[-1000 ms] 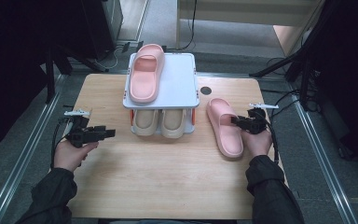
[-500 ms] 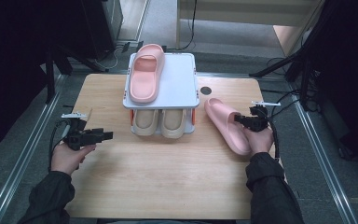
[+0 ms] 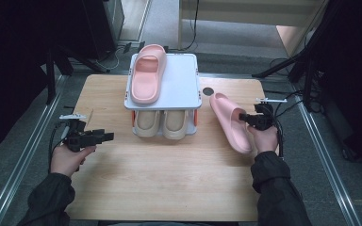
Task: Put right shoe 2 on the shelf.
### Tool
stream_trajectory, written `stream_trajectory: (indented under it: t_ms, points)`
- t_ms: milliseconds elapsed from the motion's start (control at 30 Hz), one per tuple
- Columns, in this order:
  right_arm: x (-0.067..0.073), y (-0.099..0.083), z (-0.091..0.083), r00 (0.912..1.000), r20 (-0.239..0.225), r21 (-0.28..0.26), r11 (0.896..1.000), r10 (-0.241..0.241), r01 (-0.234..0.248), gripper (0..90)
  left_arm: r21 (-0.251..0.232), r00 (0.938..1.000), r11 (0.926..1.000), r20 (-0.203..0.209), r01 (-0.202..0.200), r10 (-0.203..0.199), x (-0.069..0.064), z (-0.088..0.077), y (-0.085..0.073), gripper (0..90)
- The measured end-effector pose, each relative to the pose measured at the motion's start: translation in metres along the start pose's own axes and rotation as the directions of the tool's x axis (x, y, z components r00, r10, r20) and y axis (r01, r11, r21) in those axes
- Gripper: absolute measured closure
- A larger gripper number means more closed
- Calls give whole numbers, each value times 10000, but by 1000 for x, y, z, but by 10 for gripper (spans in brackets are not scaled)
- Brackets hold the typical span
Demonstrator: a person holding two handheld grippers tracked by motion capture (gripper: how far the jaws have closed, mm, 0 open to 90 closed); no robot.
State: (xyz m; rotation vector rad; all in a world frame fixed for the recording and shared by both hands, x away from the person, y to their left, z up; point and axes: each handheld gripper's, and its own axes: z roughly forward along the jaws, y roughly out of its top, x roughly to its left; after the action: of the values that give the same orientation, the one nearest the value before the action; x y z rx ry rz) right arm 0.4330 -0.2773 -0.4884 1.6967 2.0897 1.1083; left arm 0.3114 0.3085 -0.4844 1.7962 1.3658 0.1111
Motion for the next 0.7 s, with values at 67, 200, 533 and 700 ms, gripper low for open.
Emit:
stream_trajectory:
  t_ms: [67,200,533,700]
  points:
    - [2,6,-2,9999,35,119,9999,-115,114,839,-60,10000,10000,19,35,-35,-1,-1,0,395]
    - [12,26,-10,9987,0,167,9986,-510,510,837,-26,10000,10000,41,-21,21,-3,0,0,394]
    - [32,63,-26,9976,-247,-50,9980,-639,638,836,149,9998,9999,202,57,-60,-2,4,-1,392]
    - [40,82,-36,9977,-466,-237,9986,-489,478,836,173,9996,9998,287,20,-25,-2,4,0,392]
